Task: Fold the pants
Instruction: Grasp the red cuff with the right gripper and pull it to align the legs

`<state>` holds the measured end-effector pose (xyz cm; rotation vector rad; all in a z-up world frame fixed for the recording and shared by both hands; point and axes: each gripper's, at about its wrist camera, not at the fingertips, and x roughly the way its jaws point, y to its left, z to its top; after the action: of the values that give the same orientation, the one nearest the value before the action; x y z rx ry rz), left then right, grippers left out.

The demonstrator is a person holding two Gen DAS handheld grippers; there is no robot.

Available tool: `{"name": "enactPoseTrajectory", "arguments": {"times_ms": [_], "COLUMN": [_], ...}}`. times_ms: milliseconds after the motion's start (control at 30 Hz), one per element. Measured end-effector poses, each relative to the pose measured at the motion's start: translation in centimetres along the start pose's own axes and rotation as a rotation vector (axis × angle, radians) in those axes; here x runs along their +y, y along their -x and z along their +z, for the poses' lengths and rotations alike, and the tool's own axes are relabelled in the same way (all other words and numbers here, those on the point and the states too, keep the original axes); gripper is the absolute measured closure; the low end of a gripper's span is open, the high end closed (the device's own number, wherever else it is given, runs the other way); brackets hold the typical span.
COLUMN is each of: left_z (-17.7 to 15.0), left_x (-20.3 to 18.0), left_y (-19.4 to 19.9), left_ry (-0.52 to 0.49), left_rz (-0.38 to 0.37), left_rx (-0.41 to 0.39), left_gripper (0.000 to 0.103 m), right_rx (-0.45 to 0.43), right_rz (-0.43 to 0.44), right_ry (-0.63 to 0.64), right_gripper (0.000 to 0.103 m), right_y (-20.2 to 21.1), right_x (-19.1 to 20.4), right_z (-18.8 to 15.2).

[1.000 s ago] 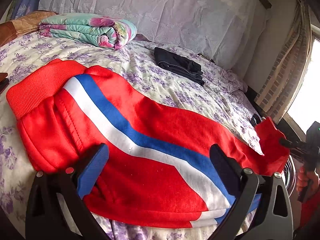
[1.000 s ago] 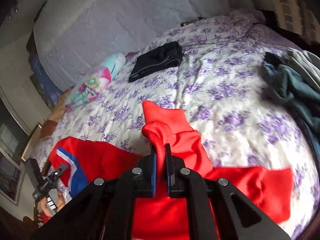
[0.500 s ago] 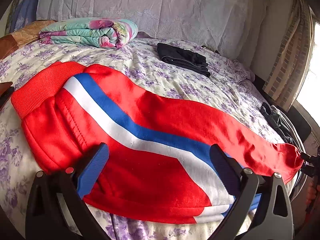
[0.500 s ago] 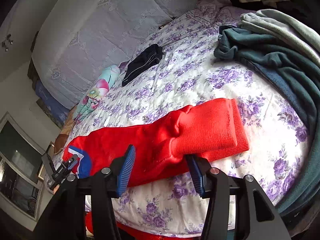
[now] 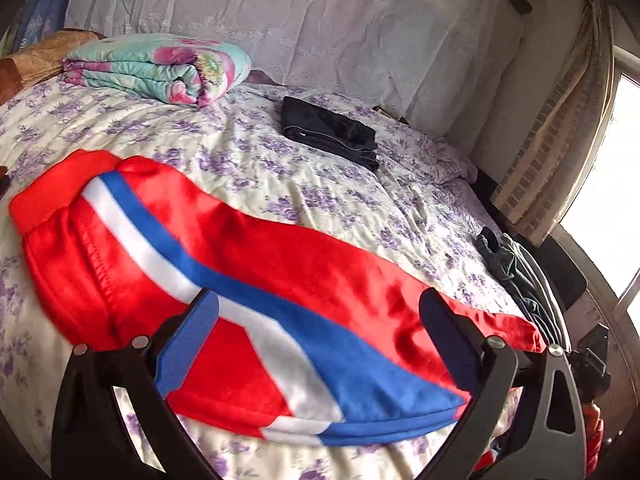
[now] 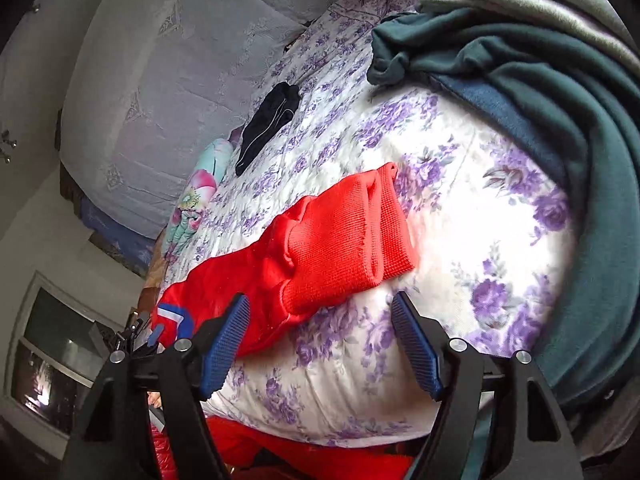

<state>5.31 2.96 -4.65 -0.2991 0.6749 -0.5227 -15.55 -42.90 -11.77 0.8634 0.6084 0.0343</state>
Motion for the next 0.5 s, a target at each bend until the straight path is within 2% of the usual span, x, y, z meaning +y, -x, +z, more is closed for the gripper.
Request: {"name": "enactPoseTrajectory", "arguments": {"times_ms": [133,200,233,333,367,400,433,500], "left_z": [1.4,1.6,1.4,-0.5,-1.0,-1.1,-1.1,-1.0], "left_x": [-1.9,-2.5,-2.5,-2.1,-3.0,-4.0,-4.7,-5.9], "left_y": [-3.1,-5.0,-6.3,-11.2,-11.2,-11.2,-10.9,-9.9], "left_ry": [-0.027,-0.042,-0.052,-0.091,-0.154,-0.195,-0.205,-0.201], "left_rz": [-0.013,-0.009,0.005,0.115,0.158,0.184,0.178,0.069], "left_rx": [0.049,0.081,0.112,0.272,0.242,0.253,0.242,0.181], "left_gripper": [0.005,0.005,0.005,0.005,0.005,0.005,0.005,0.005], "right_rx": [-0.075,-0.099,-0.100,-0.124,-0.143,-0.168,-0.189,-0.218], "right_rz": [-0.011,-0.044,-0.032,0.008,0.026,0.049,0.063,0.042], "right_ry": [0.056,0.103,0.112,0.127,0.147,0.167,0.189,0.247], "right_gripper": [0.029,0.047,0.066,0.075,0.076,0.077,0.077,0.077], "right_y": [-1.3,-2.1,-2.4,-2.2,-1.7,-0.9,-0.2,0.7], "right_x": [0.8,1.3,1.3,1.8,2.3,2.9,3.6,4.4], "right_z": [0.9,1.1,1.3,2.4,3.1,3.9,4.5,5.4]}}
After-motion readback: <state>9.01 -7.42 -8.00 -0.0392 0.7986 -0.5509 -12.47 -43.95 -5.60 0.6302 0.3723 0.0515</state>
